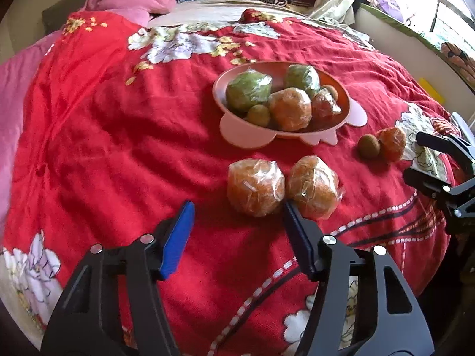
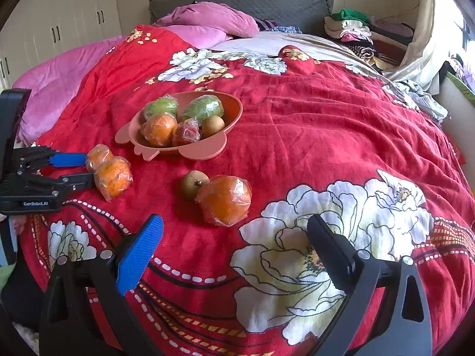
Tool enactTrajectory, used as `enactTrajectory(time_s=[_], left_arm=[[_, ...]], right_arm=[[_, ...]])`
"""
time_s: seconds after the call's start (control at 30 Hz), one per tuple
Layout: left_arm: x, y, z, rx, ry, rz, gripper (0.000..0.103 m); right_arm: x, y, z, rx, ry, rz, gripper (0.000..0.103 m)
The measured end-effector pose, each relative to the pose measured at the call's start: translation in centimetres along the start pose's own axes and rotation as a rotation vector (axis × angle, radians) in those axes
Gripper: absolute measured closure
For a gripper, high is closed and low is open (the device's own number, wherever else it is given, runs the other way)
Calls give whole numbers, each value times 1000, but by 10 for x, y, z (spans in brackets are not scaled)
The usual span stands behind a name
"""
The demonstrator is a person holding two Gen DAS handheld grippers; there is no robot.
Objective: Organize fruits
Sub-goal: 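Grasp a wrapped orange with the left tool while the right tool grasps the large wrapped orange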
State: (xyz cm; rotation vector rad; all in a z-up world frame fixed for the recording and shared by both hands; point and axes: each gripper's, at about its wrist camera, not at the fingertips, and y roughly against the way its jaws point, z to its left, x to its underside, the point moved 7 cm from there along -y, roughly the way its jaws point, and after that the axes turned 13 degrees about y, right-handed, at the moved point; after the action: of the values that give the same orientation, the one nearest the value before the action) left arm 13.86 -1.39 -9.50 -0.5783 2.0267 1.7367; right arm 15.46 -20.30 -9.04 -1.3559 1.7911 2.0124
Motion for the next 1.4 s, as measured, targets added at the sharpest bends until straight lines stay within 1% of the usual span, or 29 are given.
enactTrajectory(time_s=[0.07, 0.2, 0.27, 0.53, 0.67, 0.8, 0.87, 1.07, 1.27, 1.4], left_arm=[[-4, -1, -2, 8, 0, -7, 52], [-10, -5, -6, 19, 2, -12, 55], [-13, -8, -7, 24, 4, -13, 57], [-20, -15, -4, 55, 41, -6, 61], [-22, -17, -4, 69, 54, -5, 65], [-24, -19, -3, 76, 66, -4, 65], [-25, -19, -4, 80, 69, -5, 68], [-26, -20, -5, 86, 74, -4, 70], [-27, -21, -5, 91, 80, -1, 71], [-28, -21, -5, 94, 83, -4, 71]], right_arm=[[0, -2, -1, -3, 2, 2, 20], [-1, -7, -3, -3, 5, 9, 27], [-1, -8, -3, -4, 8, 12, 33], [-4, -14, -5, -15, 16, 15, 39], [-7, -18, -4, -32, 26, 14, 48], [-9, -21, -3, -55, 26, 5, 53], [-11, -22, -3, -69, 23, -1, 56], [-16, -25, -4, -114, 7, -22, 64], [-15, -22, -7, -135, -23, -33, 65], [-13, -18, -9, -132, -39, -39, 65]])
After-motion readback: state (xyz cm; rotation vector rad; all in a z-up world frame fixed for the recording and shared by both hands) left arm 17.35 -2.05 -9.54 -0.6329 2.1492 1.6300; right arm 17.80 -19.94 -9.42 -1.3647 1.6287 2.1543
